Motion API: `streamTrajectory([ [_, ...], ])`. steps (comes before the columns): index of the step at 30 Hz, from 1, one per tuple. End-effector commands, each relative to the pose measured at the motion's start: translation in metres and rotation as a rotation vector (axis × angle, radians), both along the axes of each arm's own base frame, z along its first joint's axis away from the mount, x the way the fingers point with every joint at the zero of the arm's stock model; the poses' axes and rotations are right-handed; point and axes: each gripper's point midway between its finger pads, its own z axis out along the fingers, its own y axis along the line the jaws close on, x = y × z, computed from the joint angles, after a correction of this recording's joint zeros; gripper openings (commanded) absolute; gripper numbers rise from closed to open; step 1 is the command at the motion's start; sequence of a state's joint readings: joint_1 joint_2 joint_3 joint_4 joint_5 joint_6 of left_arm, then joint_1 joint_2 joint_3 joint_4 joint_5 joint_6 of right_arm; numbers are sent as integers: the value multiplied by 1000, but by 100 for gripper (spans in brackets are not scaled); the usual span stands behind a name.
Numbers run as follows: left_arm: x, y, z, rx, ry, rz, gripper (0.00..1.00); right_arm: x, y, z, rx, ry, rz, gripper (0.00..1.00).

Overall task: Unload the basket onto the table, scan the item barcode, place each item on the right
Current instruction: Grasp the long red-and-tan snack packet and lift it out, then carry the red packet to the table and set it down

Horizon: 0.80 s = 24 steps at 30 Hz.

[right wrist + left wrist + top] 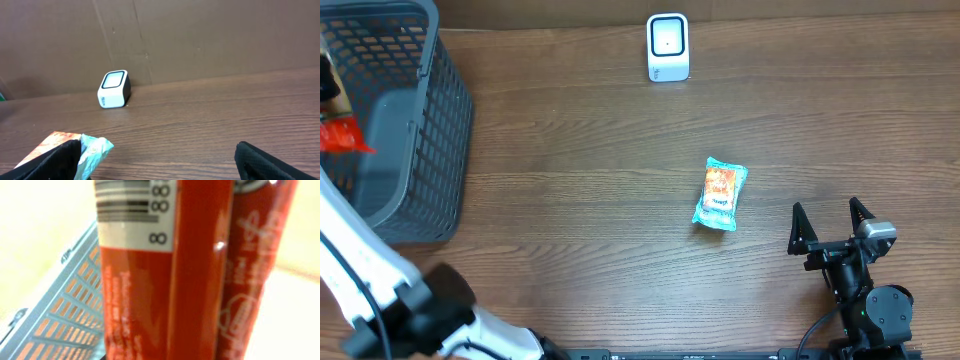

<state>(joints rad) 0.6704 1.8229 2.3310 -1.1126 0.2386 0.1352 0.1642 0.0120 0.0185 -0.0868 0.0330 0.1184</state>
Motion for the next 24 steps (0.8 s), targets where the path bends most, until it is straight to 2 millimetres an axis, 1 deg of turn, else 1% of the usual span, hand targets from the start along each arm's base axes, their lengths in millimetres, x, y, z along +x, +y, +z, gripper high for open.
streamTrajectory([
  [1, -12, -58, 58, -106, -178, -64, 4, 0, -1, -2, -3, -4, -6, 100],
  [2, -14, -73, 64, -138, -196, -89, 4, 0, -1, -2, -3, -4, -6, 100],
  [3, -18, -93, 69, -181, -207, -123, 4, 0, -1, -2, -3, -4, -6, 100],
  [4, -21, -107, 70, -215, -206, -149, 4, 0, -1, -2, -3, -4, -6, 100],
  [6, -28, -138, 66, -276, -172, -212, 4, 0, -1, -2, -3, -4, -6, 100],
  [7, -31, -149, 62, -295, -148, -230, 4, 0, -1, -2, -3, -4, -6, 100],
  [12, -46, -210, 23, -405, 54, -326, 4, 0, -1, -2, -3, -4, -6, 100],
  [17, -54, -258, -14, -451, 241, -417, 4, 0, -1, -2, -3, -4, -6, 100],
  [20, -56, -278, -40, -412, 353, -417, 4, 0, -1, -2, -3, -4, -6, 100],
  [24, -58, -301, -84, -361, 503, -395, 4, 0, -1, -2, -3, -4, -6, 100],
])
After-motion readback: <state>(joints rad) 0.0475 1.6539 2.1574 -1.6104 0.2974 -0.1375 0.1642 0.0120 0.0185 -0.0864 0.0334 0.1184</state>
